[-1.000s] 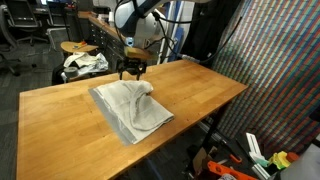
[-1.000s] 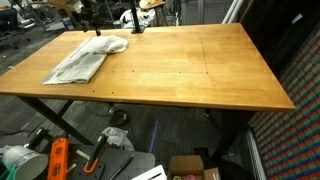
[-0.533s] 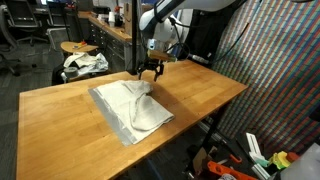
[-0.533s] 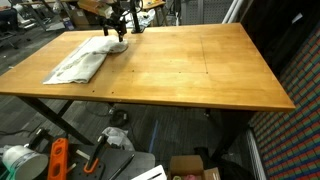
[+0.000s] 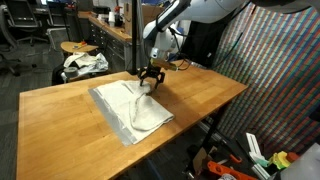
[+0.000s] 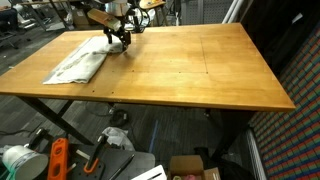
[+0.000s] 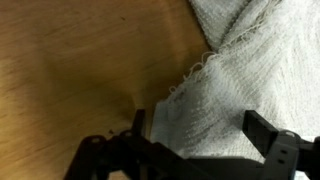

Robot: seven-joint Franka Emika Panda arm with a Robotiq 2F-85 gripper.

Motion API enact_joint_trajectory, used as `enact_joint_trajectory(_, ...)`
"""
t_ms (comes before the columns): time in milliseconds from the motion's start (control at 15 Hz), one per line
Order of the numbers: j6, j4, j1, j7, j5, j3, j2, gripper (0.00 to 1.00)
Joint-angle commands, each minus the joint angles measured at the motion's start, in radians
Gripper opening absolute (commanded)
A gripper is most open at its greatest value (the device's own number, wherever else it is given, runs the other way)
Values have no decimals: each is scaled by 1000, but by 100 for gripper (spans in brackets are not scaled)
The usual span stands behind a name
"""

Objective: Fold the cloth

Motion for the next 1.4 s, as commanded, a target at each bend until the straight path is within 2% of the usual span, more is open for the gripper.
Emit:
enact_joint_trajectory(0, 6, 27, -28, -49, 68, 36, 26, 84)
enact_joint_trajectory(67, 9, 28, -32, -59, 84, 43, 31, 73)
enact_joint_trajectory(200, 7, 33, -36, -73, 99, 49, 36, 56)
enact_joint_trajectory(667, -3, 40, -39, -83, 136, 60, 42, 5)
enact_joint_trajectory(733, 0, 36, -35, -83, 132, 59, 34, 2)
enact_joint_trajectory(933, 30, 5, -16, -73, 120, 59, -8, 6)
enact_joint_trajectory(1333, 108, -60, 62, -34, 83, 56, -102, 6)
